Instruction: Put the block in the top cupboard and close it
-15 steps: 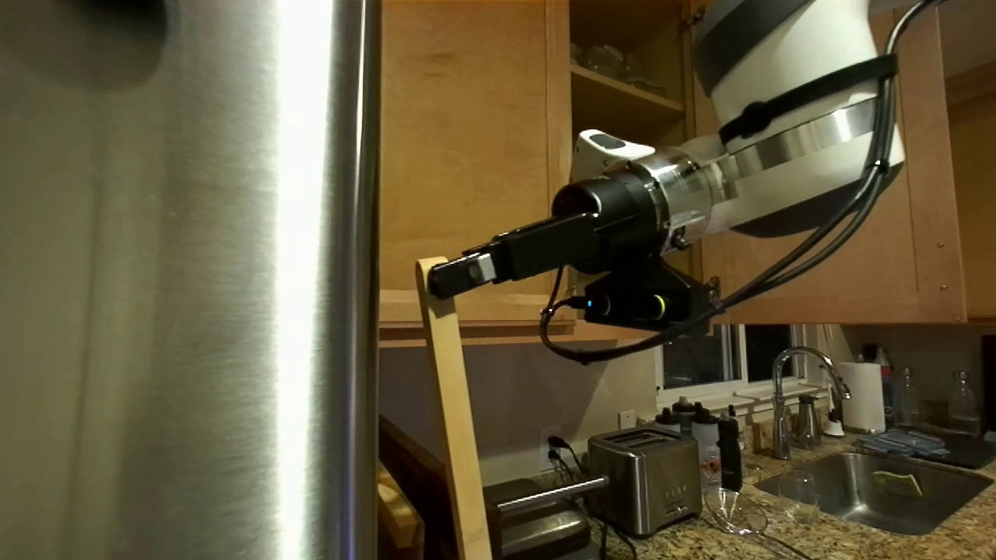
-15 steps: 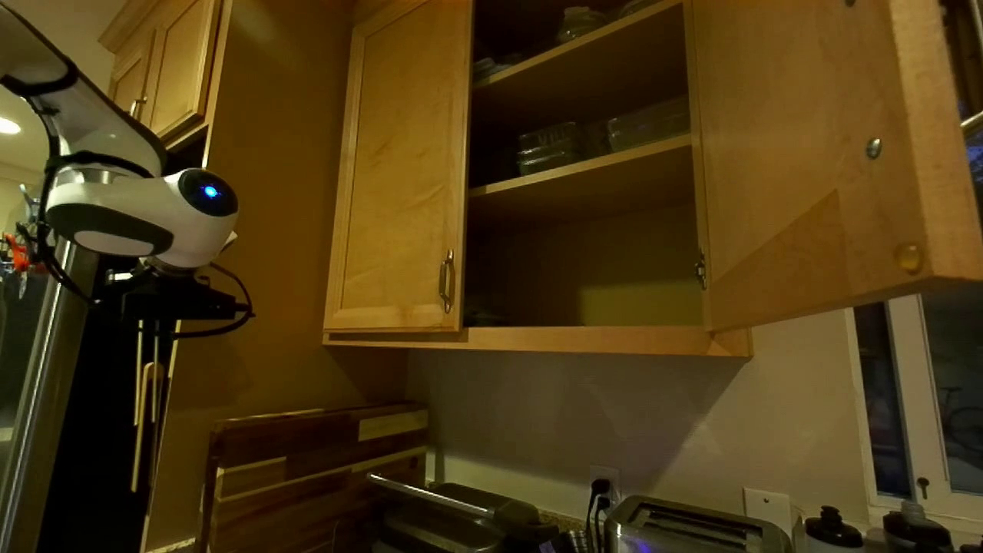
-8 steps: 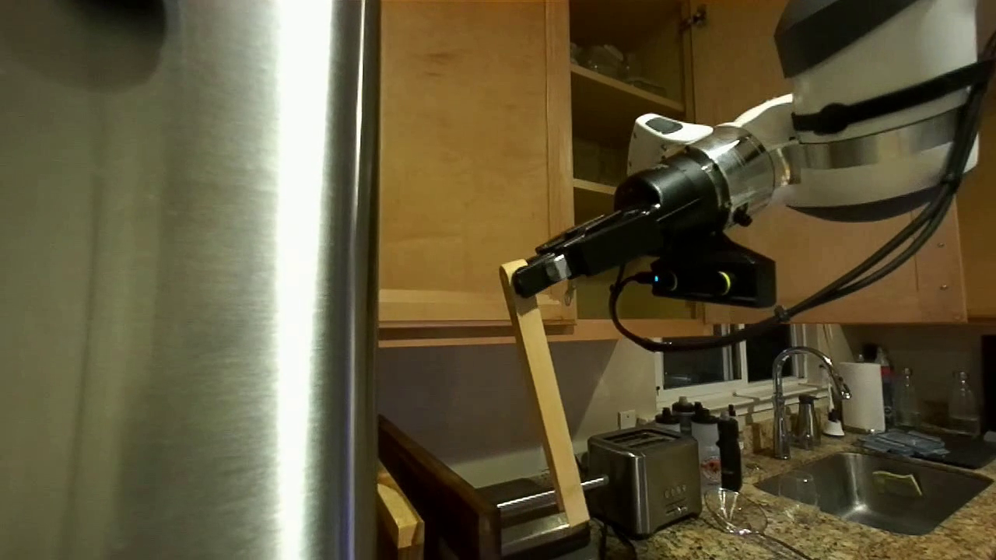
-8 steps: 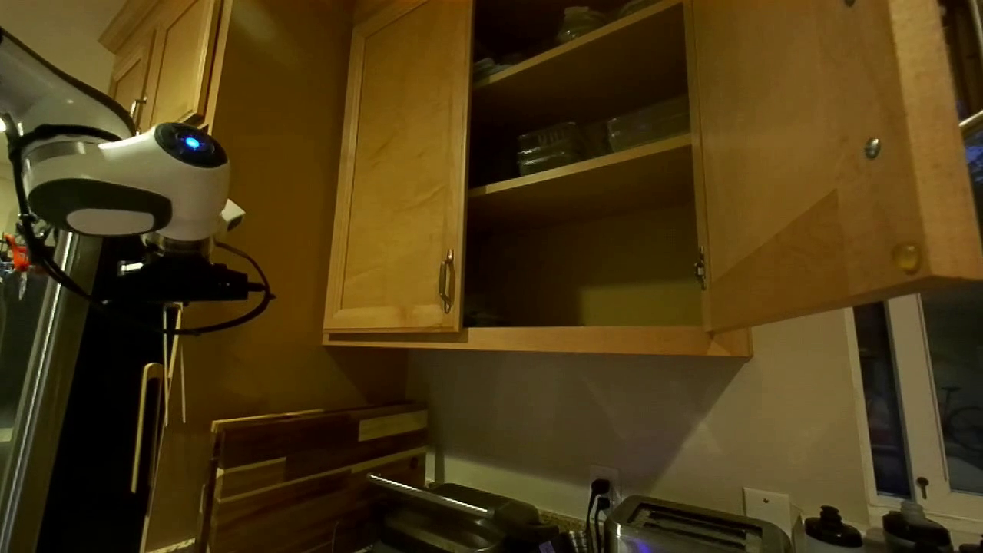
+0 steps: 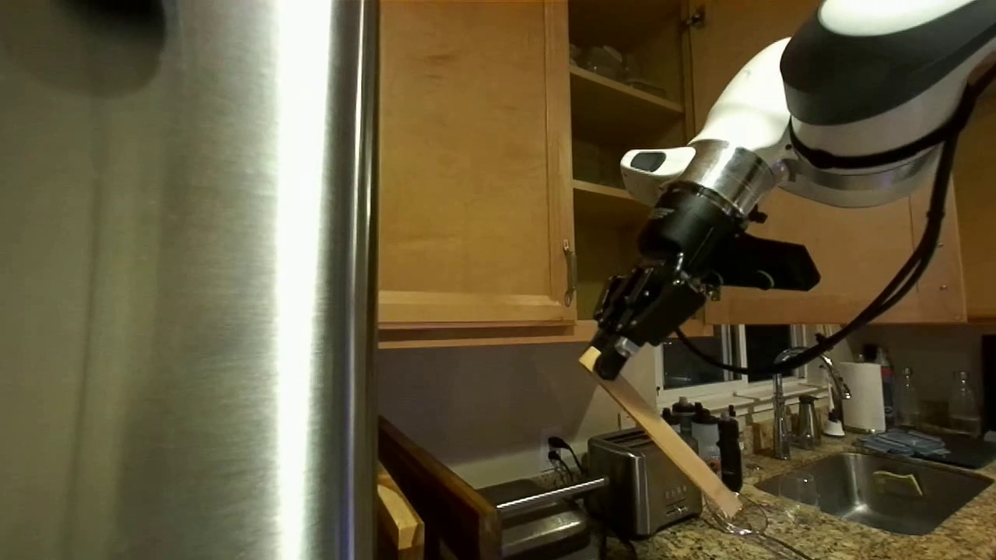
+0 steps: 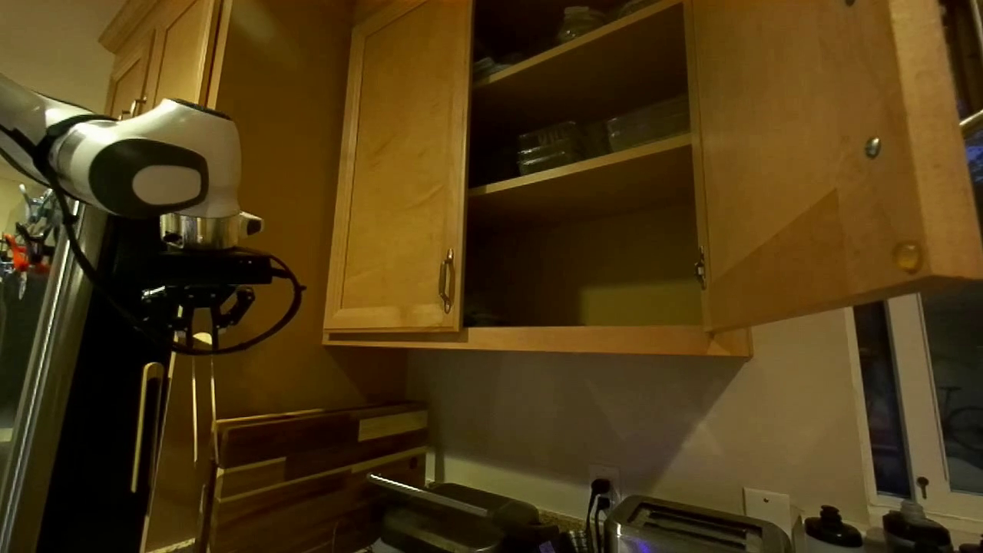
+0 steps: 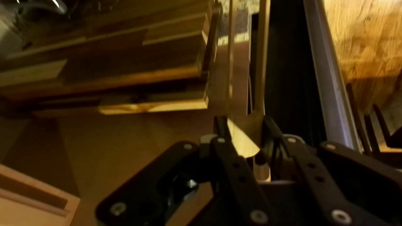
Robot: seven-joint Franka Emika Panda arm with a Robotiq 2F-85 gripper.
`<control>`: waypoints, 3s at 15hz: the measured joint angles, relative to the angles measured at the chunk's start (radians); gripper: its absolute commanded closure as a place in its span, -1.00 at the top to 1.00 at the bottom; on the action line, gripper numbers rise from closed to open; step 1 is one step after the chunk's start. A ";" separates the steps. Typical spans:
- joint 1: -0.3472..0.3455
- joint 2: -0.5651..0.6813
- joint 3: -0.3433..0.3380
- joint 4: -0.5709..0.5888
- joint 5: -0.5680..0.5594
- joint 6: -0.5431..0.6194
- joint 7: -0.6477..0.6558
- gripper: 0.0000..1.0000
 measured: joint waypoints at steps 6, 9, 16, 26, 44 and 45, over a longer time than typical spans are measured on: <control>0.051 0.081 -0.081 0.130 -0.284 -0.333 0.080 -0.76; 0.105 0.126 -0.115 0.181 -0.282 -0.389 0.066 -0.43; 0.132 0.151 -0.132 0.201 -0.281 -0.395 0.061 -0.43; 0.130 0.152 -0.198 0.254 -0.437 -0.471 -0.110 -0.81; 0.007 0.372 -0.340 0.617 -0.632 -0.538 -0.652 -0.43; 0.007 0.372 -0.338 0.617 -0.632 -0.538 -0.652 -0.43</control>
